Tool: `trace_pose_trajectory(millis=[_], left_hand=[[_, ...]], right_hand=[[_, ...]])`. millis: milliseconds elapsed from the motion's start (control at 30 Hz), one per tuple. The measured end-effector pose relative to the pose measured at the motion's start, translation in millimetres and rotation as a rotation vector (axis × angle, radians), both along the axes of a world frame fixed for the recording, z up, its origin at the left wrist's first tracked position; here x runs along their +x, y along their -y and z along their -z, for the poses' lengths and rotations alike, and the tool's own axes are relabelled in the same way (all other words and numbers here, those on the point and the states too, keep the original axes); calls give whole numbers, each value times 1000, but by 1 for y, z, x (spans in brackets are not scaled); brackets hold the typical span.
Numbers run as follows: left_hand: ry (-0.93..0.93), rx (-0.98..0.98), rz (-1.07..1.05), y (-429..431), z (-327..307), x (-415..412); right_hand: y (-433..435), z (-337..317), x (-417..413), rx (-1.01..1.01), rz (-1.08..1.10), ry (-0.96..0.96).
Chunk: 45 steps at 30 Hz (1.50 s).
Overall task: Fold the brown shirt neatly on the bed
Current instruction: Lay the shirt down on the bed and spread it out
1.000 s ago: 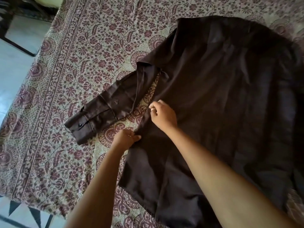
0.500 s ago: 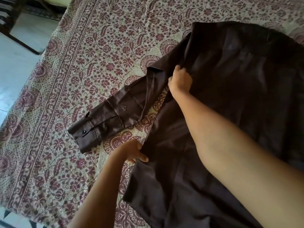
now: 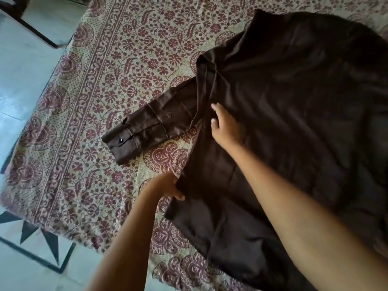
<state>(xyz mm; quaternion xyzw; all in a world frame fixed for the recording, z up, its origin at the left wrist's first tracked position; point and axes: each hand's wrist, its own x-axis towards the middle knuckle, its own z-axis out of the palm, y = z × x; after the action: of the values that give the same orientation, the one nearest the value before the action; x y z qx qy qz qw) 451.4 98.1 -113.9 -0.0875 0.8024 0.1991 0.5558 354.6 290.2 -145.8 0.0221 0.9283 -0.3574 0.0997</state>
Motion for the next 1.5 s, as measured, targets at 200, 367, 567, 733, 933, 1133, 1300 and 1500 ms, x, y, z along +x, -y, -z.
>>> trace_pose_trajectory(millis=[200, 367, 567, 733, 933, 1133, 1300, 1500], left_hand=[[-152, -175, -111, 19, -8, 48], [-401, -414, 6, 3, -19, 71], [-658, -132, 123, -30, -18, 102], [-550, -33, 334, -86, -15, 137], [-580, -151, 301, -109, -7, 159], [-587, -167, 282, -107, 2, 173], [-573, -179, 308, -103, 3, 178], [-751, -244, -214, -94, -1, 197]], right_hand=[[-5, 14, 168, 280, -238, -45], [-26, -1, 244, 366, -230, 66], [-109, -29, 338, 472, 85, 306], [-173, -40, 391, 494, 799, 328], [-221, -22, 409, 160, 1157, 436], [-231, -25, 420, -675, 1435, 220], [-224, -6, 447, -340, 1398, 243], [-196, -16, 449, -665, 1473, 419]])
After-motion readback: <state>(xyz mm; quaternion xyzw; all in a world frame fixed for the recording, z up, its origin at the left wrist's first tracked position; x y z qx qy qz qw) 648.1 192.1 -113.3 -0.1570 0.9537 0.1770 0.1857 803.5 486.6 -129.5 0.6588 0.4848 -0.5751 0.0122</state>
